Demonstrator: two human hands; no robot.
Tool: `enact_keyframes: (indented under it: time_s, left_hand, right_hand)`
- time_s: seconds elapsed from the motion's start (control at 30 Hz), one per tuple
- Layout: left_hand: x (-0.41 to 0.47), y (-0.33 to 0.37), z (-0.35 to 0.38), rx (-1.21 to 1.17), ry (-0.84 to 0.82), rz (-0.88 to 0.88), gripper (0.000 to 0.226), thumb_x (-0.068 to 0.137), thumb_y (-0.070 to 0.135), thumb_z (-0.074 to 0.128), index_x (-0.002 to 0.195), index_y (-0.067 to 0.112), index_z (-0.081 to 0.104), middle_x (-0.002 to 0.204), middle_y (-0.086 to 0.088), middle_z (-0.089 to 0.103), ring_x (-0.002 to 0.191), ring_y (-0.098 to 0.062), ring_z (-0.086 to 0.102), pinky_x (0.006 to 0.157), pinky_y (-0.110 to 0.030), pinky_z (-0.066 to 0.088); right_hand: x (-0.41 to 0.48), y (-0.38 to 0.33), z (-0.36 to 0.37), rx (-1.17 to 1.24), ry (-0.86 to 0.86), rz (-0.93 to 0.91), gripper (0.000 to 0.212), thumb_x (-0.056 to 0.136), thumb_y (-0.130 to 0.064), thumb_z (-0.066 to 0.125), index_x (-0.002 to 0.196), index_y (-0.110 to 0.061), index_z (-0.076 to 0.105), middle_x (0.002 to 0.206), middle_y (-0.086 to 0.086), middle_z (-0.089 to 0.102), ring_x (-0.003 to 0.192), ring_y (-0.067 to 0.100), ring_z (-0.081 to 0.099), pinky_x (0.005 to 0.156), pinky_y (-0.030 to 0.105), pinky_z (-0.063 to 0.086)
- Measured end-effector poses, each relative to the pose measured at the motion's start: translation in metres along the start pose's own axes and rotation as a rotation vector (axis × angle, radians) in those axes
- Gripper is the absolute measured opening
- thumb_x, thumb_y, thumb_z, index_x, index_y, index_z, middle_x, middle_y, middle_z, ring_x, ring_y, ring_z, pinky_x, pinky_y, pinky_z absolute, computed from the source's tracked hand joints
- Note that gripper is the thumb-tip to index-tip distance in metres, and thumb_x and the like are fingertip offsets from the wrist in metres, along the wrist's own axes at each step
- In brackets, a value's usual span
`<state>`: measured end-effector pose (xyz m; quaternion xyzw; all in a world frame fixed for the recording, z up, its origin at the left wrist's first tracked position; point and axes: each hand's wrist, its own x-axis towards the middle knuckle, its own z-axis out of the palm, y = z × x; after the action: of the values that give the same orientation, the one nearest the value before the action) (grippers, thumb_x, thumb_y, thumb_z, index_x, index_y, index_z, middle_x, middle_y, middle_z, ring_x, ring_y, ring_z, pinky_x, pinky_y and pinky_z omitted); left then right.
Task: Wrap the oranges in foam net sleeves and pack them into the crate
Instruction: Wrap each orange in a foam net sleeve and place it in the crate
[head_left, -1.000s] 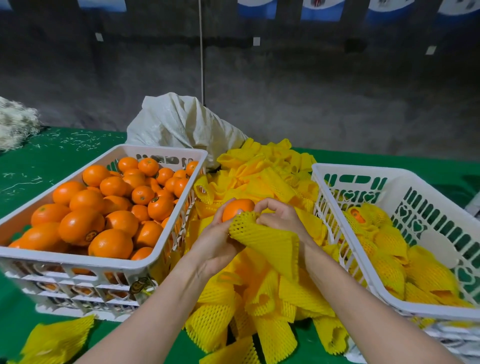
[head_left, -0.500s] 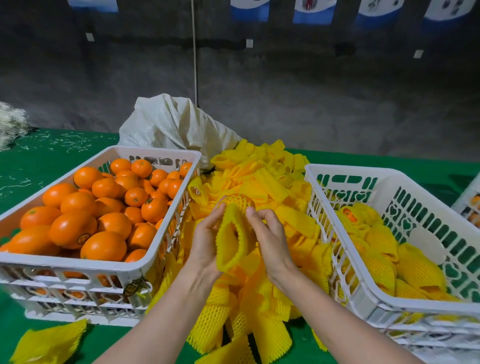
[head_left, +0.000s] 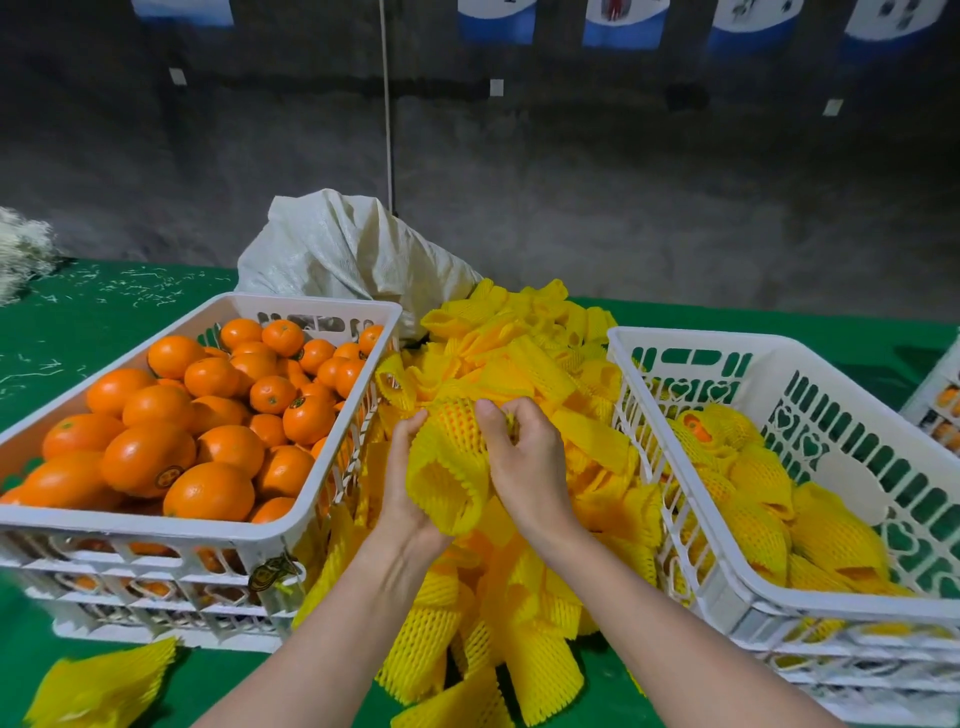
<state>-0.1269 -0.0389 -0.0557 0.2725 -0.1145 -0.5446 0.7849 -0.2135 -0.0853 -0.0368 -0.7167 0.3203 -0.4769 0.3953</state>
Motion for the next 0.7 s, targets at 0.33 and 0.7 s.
enact_keyframes:
  time_s: [0.33,0.7]
  left_hand:
    - [0.003,0.004,-0.005,-0.045,0.036,-0.07,0.054,0.092,0.047,0.046,0.063,0.015,0.078,0.077,-0.008,0.074,0.065,-0.023,0.072,0.053,-0.037,0.058]
    - [-0.006,0.012,0.01,-0.004,0.001,-0.332,0.07,0.06,0.059,0.069,0.093,-0.003,0.075,0.107,-0.024,0.068,0.091,-0.042,0.068,0.075,-0.047,0.054]
  right_hand:
    - [0.009,0.007,0.003,0.281,0.128,0.268,0.042,0.098,-0.022,0.047,0.058,-0.015,0.036,0.052,-0.006,0.037,0.057,0.013,0.03,0.059,0.031,0.026]
    - [0.012,0.012,-0.008,0.182,0.078,-0.011,0.034,0.094,-0.024,0.051,0.062,-0.022,0.039,0.056,-0.008,0.038,0.051,0.002,0.037,0.051,0.022,0.028]
